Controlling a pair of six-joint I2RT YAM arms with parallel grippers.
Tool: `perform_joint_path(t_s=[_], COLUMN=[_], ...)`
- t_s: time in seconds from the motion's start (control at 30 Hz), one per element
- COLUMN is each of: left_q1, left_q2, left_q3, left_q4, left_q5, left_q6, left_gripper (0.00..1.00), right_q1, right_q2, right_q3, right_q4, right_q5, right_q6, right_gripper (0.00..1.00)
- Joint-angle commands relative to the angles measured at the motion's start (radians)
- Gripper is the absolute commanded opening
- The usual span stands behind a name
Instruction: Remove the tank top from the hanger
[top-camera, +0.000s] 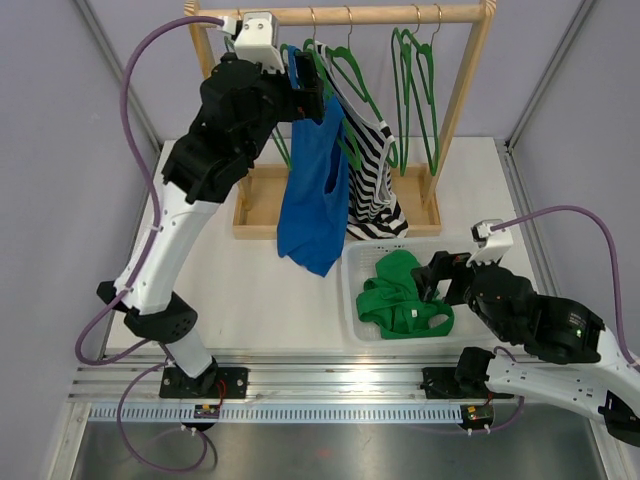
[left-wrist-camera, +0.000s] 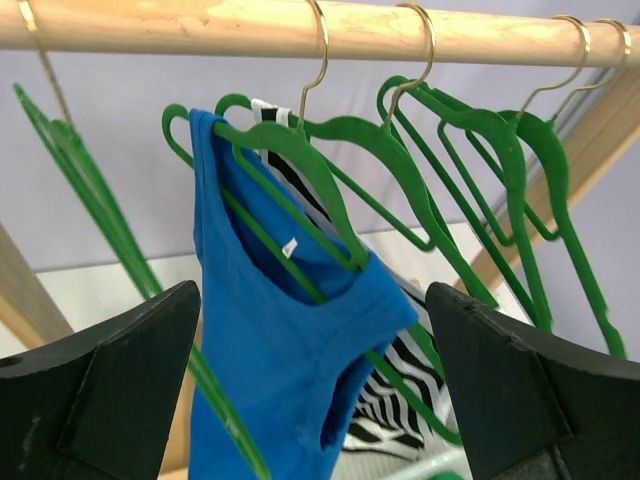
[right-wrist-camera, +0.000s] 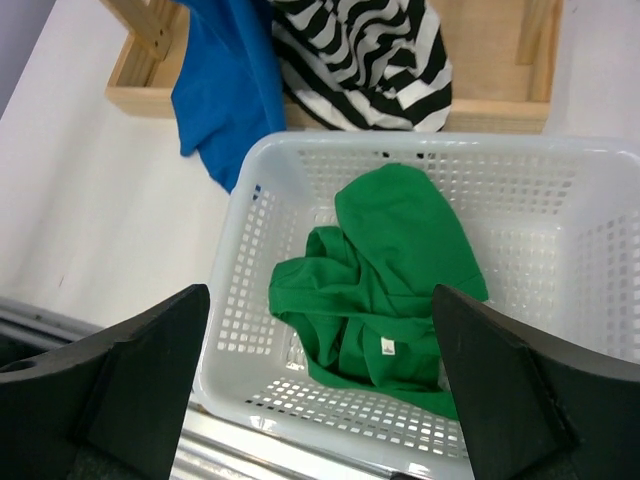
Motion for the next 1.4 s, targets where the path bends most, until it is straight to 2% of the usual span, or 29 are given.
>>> perform_joint_path(t_s=[0.0, 0.13, 0.27, 0.33, 0.4, 0.47, 0.53, 0.6, 0.63, 0.77, 0.97, 1.13, 1.2, 1.37], left_q1=[-0.004, -0.004, -0.002, -0.002, 0.0, 0.007, 0.021, 0.03, 0.035, 0.052, 0.069, 0.073, 0.073, 0.073], left_q2=[0.066, 0.169, 0.218, 0.243, 0.269, 0.287, 0.298, 0.295, 0.294, 0.287, 0.28, 0.274, 0.263, 0.222], left_q3=[0.022, 0.123, 0.111, 0.126, 0.137, 0.137, 0.148, 0.143, 0.14, 0.137, 0.138, 0.14, 0.14, 0.138], left_q4=[0.161, 0.165, 0.228, 0.231, 0.234, 0.234, 0.221, 0.215, 0.21, 0.202, 0.204, 0.207, 0.214, 0.233], left_q5=[-0.038, -0.059, -0.131, -0.177, -0.206, -0.205, -0.209, -0.217, -0.217, -0.2, -0.157, -0.119, -0.104, -0.074], left_q6=[0.053, 0.074, 0.12, 0.145, 0.166, 0.171, 0.17, 0.167, 0.168, 0.162, 0.164, 0.165, 0.164, 0.162], left_gripper=[0.97, 0.94, 0.88, 0.78, 0.74, 0.73, 0.64, 0.61, 0.55, 0.45, 0.36, 0.13, 0.0, 0.0], right_q1=[-0.004, -0.004, -0.004, -0.004, -0.004, -0.003, -0.004, -0.004, -0.003, -0.004, -0.004, -0.003, -0.003, -0.003], right_q2=[0.001, 0.01, 0.014, 0.016, 0.024, 0.031, 0.039, 0.048, 0.051, 0.083, 0.131, 0.163, 0.174, 0.189], right_q3=[-0.029, -0.047, -0.069, -0.08, -0.092, -0.097, -0.097, -0.097, -0.097, -0.101, -0.1, -0.098, -0.095, -0.09], right_q4=[0.066, 0.083, 0.095, 0.104, 0.109, 0.109, 0.11, 0.119, 0.124, 0.153, 0.193, 0.211, 0.216, 0.228], right_q5=[-0.087, -0.146, -0.178, -0.193, -0.204, -0.207, -0.204, -0.204, -0.204, -0.218, -0.245, -0.258, -0.261, -0.268], right_q6=[0.007, 0.005, 0.011, 0.011, 0.013, 0.01, 0.005, -0.002, -0.006, -0.032, -0.052, -0.059, -0.061, -0.068], right_gripper=[0.99, 0.99, 1.0, 1.0, 0.99, 0.99, 0.99, 0.99, 1.0, 0.99, 0.99, 0.99, 1.0, 0.99])
